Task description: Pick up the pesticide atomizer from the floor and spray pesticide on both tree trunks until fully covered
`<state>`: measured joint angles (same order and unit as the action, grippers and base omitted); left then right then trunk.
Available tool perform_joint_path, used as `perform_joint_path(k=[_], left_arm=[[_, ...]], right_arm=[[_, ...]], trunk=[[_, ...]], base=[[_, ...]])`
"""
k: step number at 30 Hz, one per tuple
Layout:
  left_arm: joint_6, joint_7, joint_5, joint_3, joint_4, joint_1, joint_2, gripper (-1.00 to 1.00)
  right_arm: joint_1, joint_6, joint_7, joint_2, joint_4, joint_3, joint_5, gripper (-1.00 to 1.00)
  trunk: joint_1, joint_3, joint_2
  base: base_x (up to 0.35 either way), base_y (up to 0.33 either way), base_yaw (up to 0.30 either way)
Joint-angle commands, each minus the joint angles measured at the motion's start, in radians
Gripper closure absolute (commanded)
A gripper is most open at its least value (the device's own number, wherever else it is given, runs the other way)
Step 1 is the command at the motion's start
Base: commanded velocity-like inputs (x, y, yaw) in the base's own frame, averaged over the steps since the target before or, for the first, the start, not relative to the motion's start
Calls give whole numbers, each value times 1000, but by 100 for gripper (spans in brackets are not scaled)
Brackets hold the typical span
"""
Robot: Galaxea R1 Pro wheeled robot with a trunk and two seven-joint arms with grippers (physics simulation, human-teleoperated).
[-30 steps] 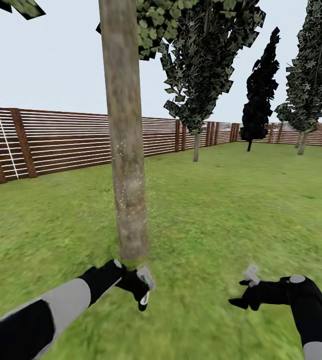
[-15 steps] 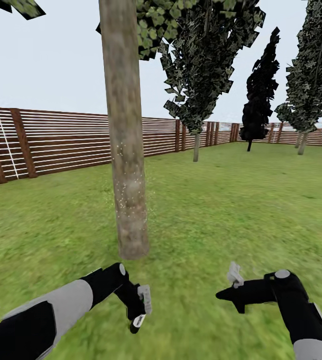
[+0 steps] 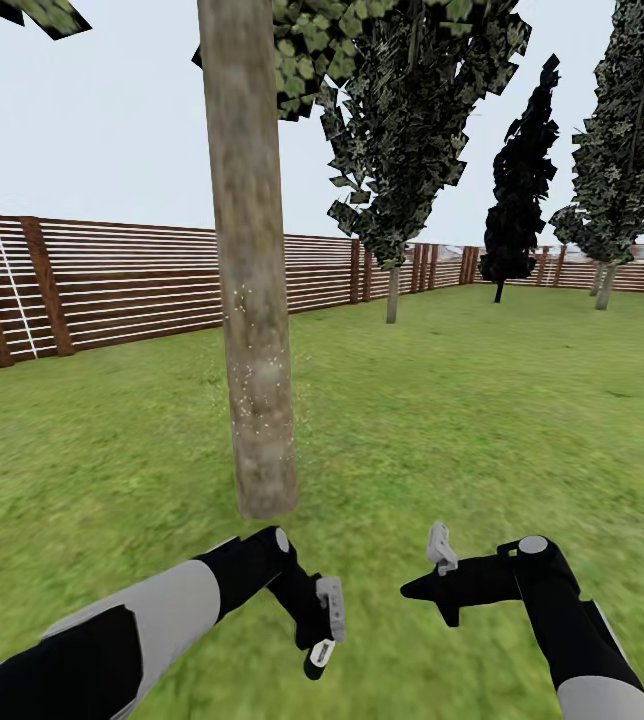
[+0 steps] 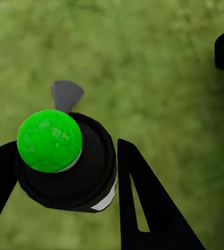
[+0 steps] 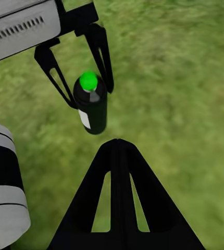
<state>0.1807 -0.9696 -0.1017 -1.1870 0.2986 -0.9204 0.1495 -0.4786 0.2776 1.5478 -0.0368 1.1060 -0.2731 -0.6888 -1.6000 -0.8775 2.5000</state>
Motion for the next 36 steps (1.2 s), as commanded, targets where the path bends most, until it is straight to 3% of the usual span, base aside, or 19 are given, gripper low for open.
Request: perform_joint_path(k=[1, 4, 15, 36], left_arm=[[0, 0, 1, -1, 6, 0, 4, 100], [3, 0, 2, -1, 21, 0, 18, 100], [5, 10, 1, 0, 58, 0, 25, 100], [1, 17, -1, 0, 92, 0, 25, 100]], right_arm=[[0, 0, 0, 0, 0, 0, 0, 100], [0, 1, 0, 1, 0, 0, 0, 100], [-2, 6, 1, 28, 2, 0, 0, 100], [-2, 5, 2, 29, 3, 0, 1, 100]], trunk=[[0, 0, 0], [0, 0, 0], [0, 0, 0], [0, 0, 0]], base=[[0, 0, 0], [0, 0, 0], [0, 0, 0], [0, 0, 0]])
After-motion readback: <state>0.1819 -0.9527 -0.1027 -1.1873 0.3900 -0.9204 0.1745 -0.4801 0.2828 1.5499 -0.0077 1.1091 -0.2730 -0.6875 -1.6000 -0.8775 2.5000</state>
